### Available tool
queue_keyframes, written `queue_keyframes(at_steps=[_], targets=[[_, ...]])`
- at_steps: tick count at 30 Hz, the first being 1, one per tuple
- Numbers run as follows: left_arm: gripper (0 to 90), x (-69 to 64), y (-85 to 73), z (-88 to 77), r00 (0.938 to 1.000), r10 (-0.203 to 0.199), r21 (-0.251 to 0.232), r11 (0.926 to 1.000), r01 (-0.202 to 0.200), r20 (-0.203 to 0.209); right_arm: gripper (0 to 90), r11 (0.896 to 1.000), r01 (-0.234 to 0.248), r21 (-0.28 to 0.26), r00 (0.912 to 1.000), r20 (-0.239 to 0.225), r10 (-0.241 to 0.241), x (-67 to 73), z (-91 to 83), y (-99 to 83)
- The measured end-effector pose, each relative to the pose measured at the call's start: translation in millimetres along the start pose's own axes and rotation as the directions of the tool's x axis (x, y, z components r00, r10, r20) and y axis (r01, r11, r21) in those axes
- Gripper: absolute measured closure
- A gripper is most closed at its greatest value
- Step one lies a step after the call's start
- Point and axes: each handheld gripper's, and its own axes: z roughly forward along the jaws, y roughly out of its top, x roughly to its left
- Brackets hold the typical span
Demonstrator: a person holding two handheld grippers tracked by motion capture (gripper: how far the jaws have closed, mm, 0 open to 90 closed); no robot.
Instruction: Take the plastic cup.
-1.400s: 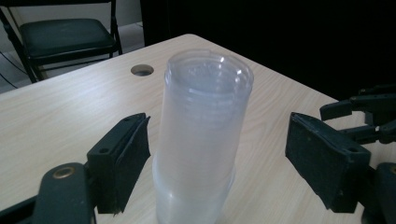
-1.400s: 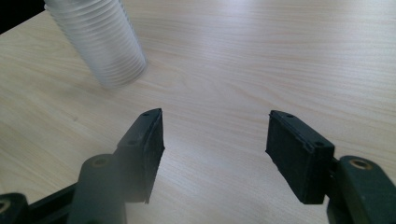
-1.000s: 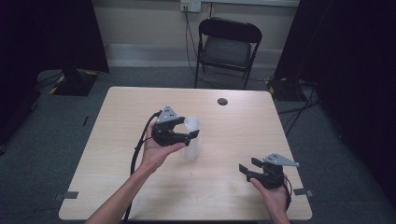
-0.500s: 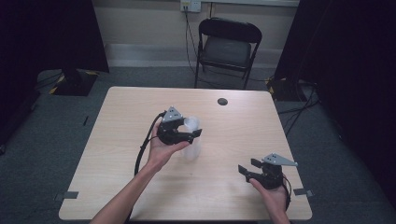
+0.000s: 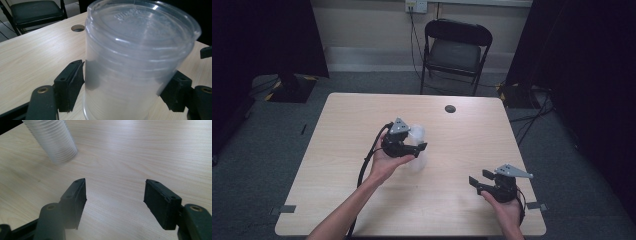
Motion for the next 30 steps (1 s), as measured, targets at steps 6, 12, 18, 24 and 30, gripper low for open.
queue_keyframes(at_steps=[6, 12, 18, 24, 30], targets=[[25.7, -0.2, -1.3, 3.7, 0.9999, 0.015, 0.017, 0.9997, -0.015, 0.001, 34.2, 1.000, -0.003, 0.002, 1.0000, 0.002, 0.003, 0.0, 1.3, 0.0], [28.1, -2.9, -5.4, 10.6, 0.9997, 0.021, 0.030, 0.9993, -0.021, -0.008, 34.3, 1.000, -0.004, 0.004, 1.0000, -0.004, 0.004, 0.4, 1.5, -0.8], [29.8, -4.6, -5.2, 13.5, 0.9998, 0.019, 0.041, 0.9990, -0.019, -0.005, 34.3, 1.000, -0.009, 0.008, 1.0000, -0.001, 0.009, -1.0, 1.4, -1.3], [29.7, -3.6, -4.6, 12.1, 0.9999, 0.016, 0.029, 0.9995, -0.015, -0.007, 34.3, 1.000, -0.008, 0.008, 1.0000, 0.001, 0.008, -0.6, 2.1, -1.5], [30.1, -4.9, -2.9, 8.8, 0.9999, 0.015, 0.019, 0.9997, -0.015, -0.002, 34.4, 1.000, -0.002, 0.005, 1.0000, 0.005, 0.002, -0.7, 2.9, -1.4]])
